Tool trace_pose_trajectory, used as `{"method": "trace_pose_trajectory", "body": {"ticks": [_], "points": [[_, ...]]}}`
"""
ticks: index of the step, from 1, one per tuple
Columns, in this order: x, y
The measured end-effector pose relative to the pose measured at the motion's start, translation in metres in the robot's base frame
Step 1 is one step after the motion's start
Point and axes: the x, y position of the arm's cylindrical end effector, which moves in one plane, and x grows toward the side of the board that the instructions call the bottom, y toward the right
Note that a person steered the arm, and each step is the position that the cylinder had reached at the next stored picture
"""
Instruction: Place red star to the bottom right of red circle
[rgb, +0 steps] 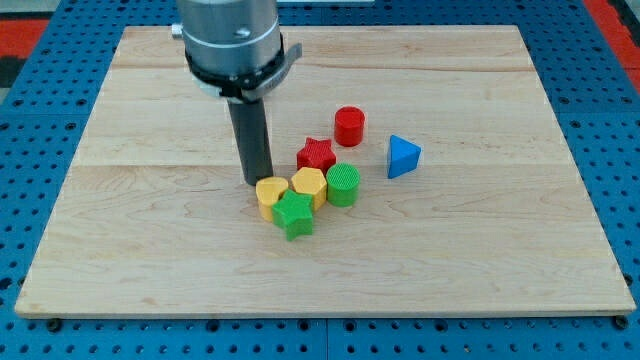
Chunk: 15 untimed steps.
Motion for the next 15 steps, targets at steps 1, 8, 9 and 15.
{"method": "trace_pose_trajectory", "body": {"ticks": [1, 8, 9, 15], "points": [[-0.019, -0.009], [-0.017, -0.011], [-0.017, 0.017], [-0.053, 0.133]]}}
